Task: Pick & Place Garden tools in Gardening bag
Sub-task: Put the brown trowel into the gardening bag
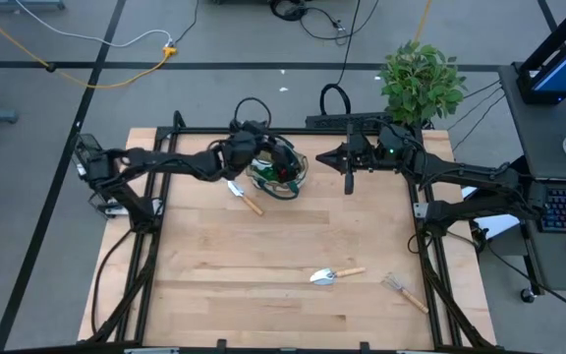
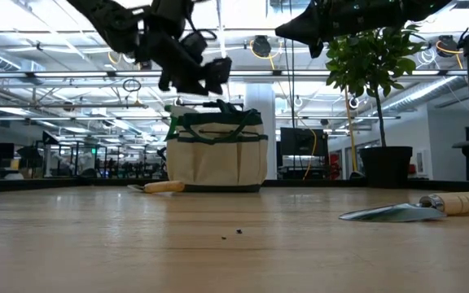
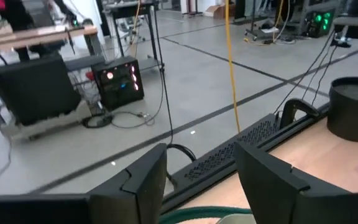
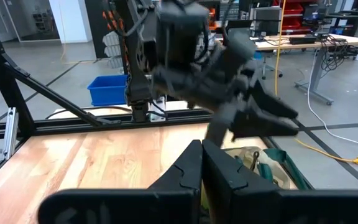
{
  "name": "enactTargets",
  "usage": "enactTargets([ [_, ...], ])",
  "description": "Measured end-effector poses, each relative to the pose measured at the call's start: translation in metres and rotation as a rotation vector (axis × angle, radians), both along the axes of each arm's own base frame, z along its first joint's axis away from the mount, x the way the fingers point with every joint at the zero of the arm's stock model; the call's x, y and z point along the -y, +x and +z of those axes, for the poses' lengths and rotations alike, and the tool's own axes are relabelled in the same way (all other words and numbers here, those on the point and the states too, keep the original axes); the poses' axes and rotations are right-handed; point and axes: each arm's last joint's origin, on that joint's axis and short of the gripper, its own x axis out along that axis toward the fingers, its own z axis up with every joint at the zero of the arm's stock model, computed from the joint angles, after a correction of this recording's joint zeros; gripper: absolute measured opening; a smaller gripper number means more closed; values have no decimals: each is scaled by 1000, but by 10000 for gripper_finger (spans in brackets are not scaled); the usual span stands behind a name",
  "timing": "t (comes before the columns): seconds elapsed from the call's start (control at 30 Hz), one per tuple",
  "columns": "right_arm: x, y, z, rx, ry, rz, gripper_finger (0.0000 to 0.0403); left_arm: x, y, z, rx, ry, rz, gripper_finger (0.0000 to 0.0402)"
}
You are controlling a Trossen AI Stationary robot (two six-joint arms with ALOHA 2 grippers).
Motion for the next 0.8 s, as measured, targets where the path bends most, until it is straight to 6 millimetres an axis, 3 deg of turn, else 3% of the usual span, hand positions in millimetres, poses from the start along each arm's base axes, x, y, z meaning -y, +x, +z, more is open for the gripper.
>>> enactTargets([
  [0.2,0,0,-1,-7,3,1,0,21,-20,33,-39,30,-50,198],
  [0.37,0,0,-1,-14,6,4,0,46,-42,47,-132,-21,-104,198],
  [0.63,0,0,-1,-14,6,4,0,91,-70,30,-300,-266,-145,198],
  [0.8,0,0,-1,-14,6,4,0,115,-75,16,-510,-318,-294,198],
])
